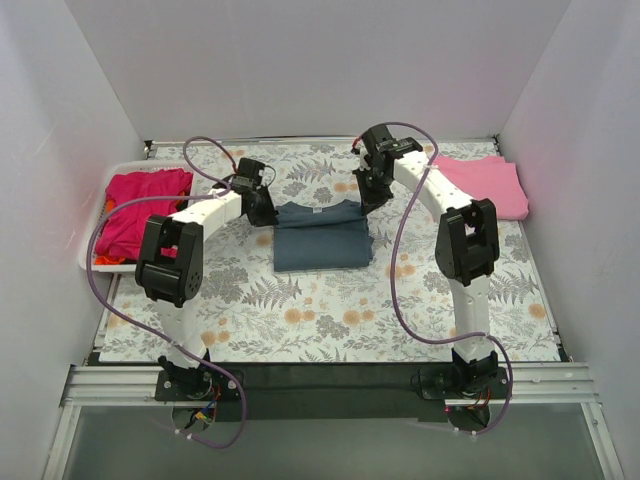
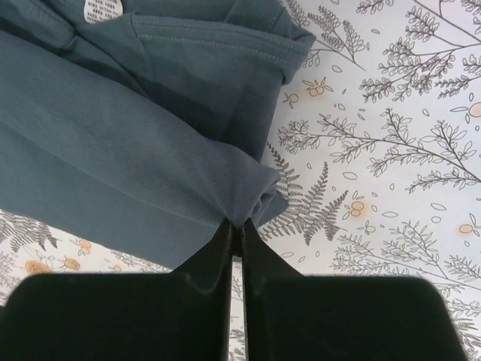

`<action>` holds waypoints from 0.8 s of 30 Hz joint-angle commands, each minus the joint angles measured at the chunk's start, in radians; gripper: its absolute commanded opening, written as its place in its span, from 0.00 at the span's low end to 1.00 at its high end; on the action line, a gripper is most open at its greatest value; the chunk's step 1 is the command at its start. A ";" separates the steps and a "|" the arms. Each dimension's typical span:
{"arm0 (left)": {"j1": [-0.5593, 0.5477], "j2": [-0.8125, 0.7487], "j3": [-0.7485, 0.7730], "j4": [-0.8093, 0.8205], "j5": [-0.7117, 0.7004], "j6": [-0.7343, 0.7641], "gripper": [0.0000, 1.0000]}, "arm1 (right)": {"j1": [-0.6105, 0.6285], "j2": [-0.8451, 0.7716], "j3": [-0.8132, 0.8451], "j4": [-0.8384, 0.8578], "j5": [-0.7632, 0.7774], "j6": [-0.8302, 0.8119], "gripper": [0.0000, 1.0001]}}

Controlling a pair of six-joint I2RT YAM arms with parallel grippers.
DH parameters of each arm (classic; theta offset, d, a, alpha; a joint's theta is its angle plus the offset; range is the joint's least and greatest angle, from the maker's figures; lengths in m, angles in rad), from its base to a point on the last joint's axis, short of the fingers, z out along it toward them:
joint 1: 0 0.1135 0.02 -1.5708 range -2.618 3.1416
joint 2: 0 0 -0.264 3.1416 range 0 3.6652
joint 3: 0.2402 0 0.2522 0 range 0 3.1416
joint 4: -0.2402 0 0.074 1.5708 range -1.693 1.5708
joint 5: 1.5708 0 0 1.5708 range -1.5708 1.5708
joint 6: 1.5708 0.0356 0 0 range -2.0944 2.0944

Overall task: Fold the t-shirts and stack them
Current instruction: Fold the tshirt

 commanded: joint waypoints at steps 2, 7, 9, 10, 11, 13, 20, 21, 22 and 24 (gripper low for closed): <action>0.022 -0.010 0.049 0.039 -0.060 0.024 0.08 | -0.037 0.004 -0.001 0.051 0.023 0.005 0.10; 0.022 -0.055 0.052 0.054 -0.079 0.022 0.43 | -0.042 -0.025 -0.007 0.086 0.040 0.040 0.31; 0.022 -0.090 0.051 0.054 -0.082 0.018 0.53 | -0.040 -0.076 -0.042 0.123 0.038 0.043 0.38; 0.021 -0.130 0.046 0.054 -0.083 0.013 0.66 | -0.040 -0.099 -0.060 0.140 0.035 0.043 0.39; 0.021 -0.157 0.031 0.053 -0.080 0.010 0.70 | -0.039 -0.146 -0.085 0.180 0.020 0.042 0.39; 0.009 -0.235 0.006 0.054 -0.076 -0.004 0.74 | -0.037 -0.194 -0.160 0.220 -0.007 0.037 0.40; -0.060 -0.300 -0.132 0.108 0.018 -0.045 0.61 | -0.029 -0.228 -0.310 0.364 -0.260 0.007 0.40; -0.060 -0.284 -0.129 0.112 0.023 -0.045 0.57 | -0.029 -0.211 -0.304 0.367 -0.279 0.004 0.39; -0.060 -0.262 -0.118 0.115 0.020 -0.044 0.54 | -0.029 -0.196 -0.285 0.375 -0.297 0.004 0.38; -0.059 -0.174 -0.080 0.119 0.009 -0.022 0.45 | -0.031 -0.141 -0.258 0.393 -0.339 0.005 0.37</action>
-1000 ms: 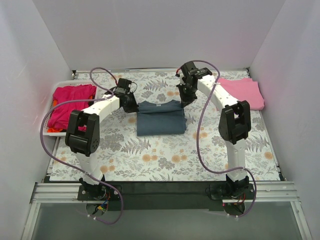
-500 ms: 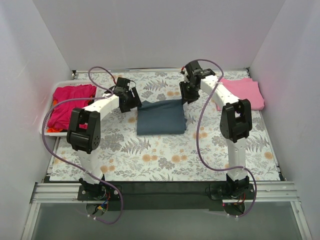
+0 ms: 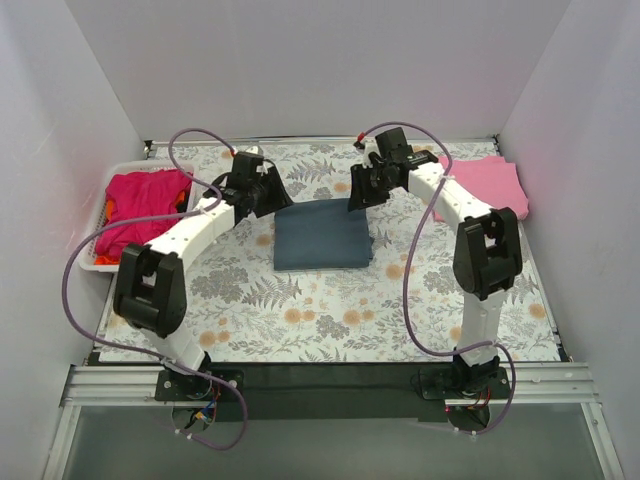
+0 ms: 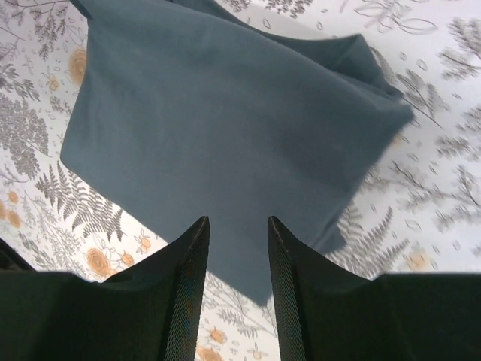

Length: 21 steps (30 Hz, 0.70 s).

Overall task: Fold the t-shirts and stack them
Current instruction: Fold the tshirt

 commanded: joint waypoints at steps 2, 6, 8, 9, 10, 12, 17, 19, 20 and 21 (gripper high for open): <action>0.010 0.174 0.088 0.009 0.000 0.026 0.42 | -0.009 0.132 0.083 0.083 -0.138 -0.009 0.37; 0.042 0.337 0.220 0.011 0.000 0.040 0.35 | -0.041 0.239 0.169 0.120 -0.188 0.015 0.36; 0.053 0.426 0.289 0.011 0.010 0.043 0.34 | -0.065 0.299 0.212 0.146 -0.217 0.037 0.35; 0.059 0.452 0.312 0.011 0.013 0.042 0.34 | -0.073 0.316 0.221 0.156 -0.228 0.042 0.35; 0.071 0.496 0.331 0.011 0.023 0.039 0.34 | -0.081 0.328 0.229 0.169 -0.237 0.049 0.35; 0.084 0.532 0.377 0.009 0.046 0.033 0.36 | -0.110 0.356 0.235 0.221 -0.260 0.084 0.35; 0.099 0.564 0.424 0.011 0.112 0.026 0.50 | -0.171 0.381 0.238 0.342 -0.357 0.192 0.36; 0.098 0.531 0.400 0.011 0.143 0.011 0.56 | -0.173 0.349 0.226 0.347 -0.388 0.210 0.36; 0.098 0.502 0.388 0.012 0.170 0.004 0.58 | -0.171 0.330 0.208 0.351 -0.421 0.210 0.36; 0.098 0.442 0.365 0.014 0.181 -0.010 0.63 | -0.168 0.304 0.183 0.359 -0.440 0.213 0.36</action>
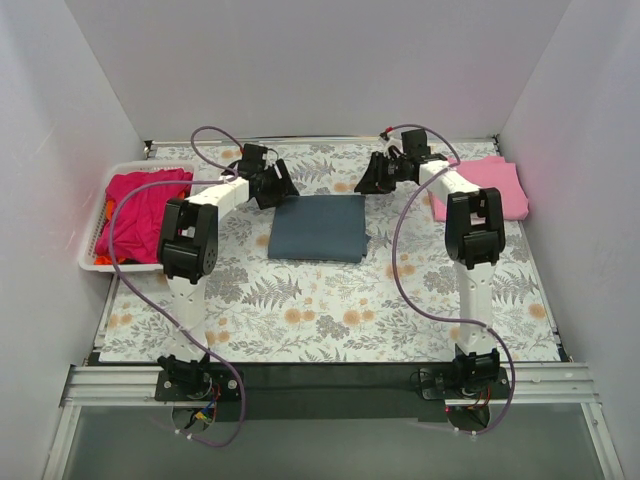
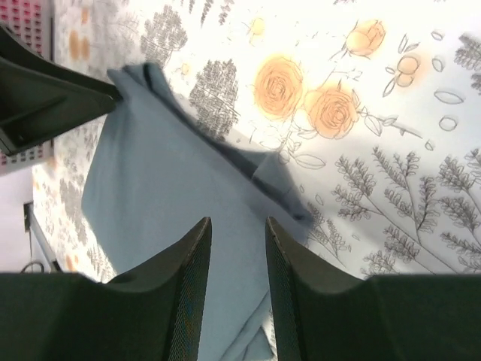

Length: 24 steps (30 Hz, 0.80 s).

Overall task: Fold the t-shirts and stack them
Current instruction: Fold the tshirt

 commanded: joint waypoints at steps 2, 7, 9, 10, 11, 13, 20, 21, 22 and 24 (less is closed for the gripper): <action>0.003 -0.202 -0.110 -0.002 0.067 -0.031 0.66 | 0.020 -0.170 -0.130 0.123 -0.161 0.054 0.36; -0.017 -0.476 -0.381 0.027 0.105 -0.079 0.67 | 0.066 -0.342 -0.416 0.254 -0.270 0.109 0.36; -0.023 -0.535 -0.460 0.042 0.110 -0.092 0.63 | 0.103 -0.397 -0.523 0.305 -0.301 0.129 0.36; -0.023 -0.569 -0.498 0.053 0.113 -0.103 0.59 | 0.116 -0.408 -0.552 0.317 -0.307 0.127 0.36; -0.023 -0.580 -0.570 0.074 0.112 -0.112 0.56 | 0.141 -0.414 -0.572 0.323 -0.310 0.120 0.36; -0.025 -0.580 -0.621 0.097 0.136 -0.131 0.52 | 0.159 -0.402 -0.617 0.325 -0.320 0.109 0.36; -0.033 -0.470 -0.723 0.156 0.191 -0.201 0.44 | 0.125 -0.307 -0.741 0.389 -0.309 0.081 0.34; -0.042 -0.466 -0.744 0.160 0.191 -0.224 0.43 | 0.113 -0.296 -0.750 0.392 -0.309 0.078 0.34; -0.048 -0.471 -0.753 0.163 0.191 -0.230 0.42 | 0.103 -0.286 -0.772 0.397 -0.309 0.071 0.33; -0.059 -0.494 -0.787 0.163 0.178 -0.247 0.41 | 0.073 -0.284 -0.792 0.398 -0.312 0.058 0.33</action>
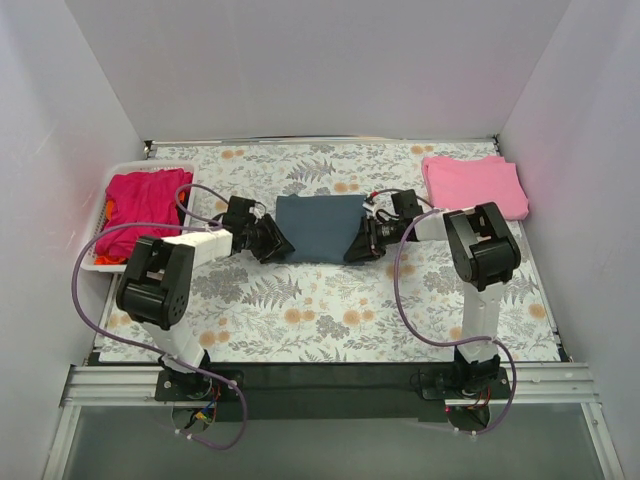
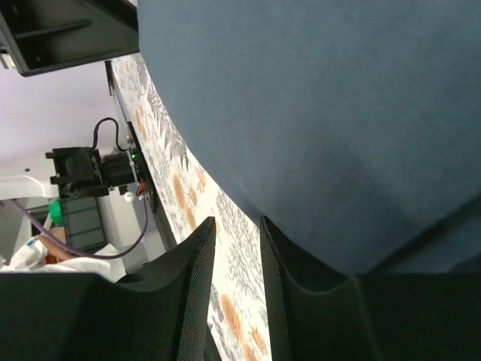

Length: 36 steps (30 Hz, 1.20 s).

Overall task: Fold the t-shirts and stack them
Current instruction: Fold the tshirt

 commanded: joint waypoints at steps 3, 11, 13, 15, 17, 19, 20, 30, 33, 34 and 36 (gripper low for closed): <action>-0.035 -0.074 -0.096 -0.003 0.006 -0.058 0.40 | -0.068 -0.031 -0.034 0.041 -0.024 -0.046 0.33; -0.070 -0.292 -0.178 -0.034 -0.037 -0.085 0.41 | -0.103 -0.105 0.191 0.022 -0.038 0.023 0.34; -0.070 -0.308 -0.164 -0.054 -0.075 -0.066 0.43 | -0.107 -0.062 0.271 0.022 -0.018 0.042 0.34; -0.070 -0.321 -0.141 -0.068 -0.100 -0.046 0.45 | -0.108 -0.021 0.389 0.024 0.005 0.074 0.34; -0.070 -0.324 -0.121 -0.080 -0.118 -0.011 0.50 | -0.110 0.053 0.451 0.033 0.046 0.106 0.34; -0.072 -0.328 -0.119 -0.088 -0.131 0.011 0.55 | -0.113 0.124 0.521 0.076 0.072 0.157 0.34; -0.072 -0.336 -0.116 -0.088 -0.138 0.039 0.60 | -0.116 0.148 0.537 0.094 0.080 0.177 0.34; -0.140 -0.390 -0.092 -0.112 -0.264 0.203 0.75 | -0.142 0.339 0.566 0.125 0.114 0.229 0.34; -0.189 -0.382 -0.055 -0.112 -0.296 0.253 0.75 | -0.157 0.313 0.532 0.125 0.117 0.217 0.34; -0.205 -0.367 -0.043 -0.112 -0.304 0.285 0.75 | -0.168 0.281 0.523 0.125 0.120 0.215 0.34; -0.249 -0.345 0.003 -0.114 -0.322 0.325 0.75 | -0.182 0.207 0.491 0.122 0.131 0.201 0.34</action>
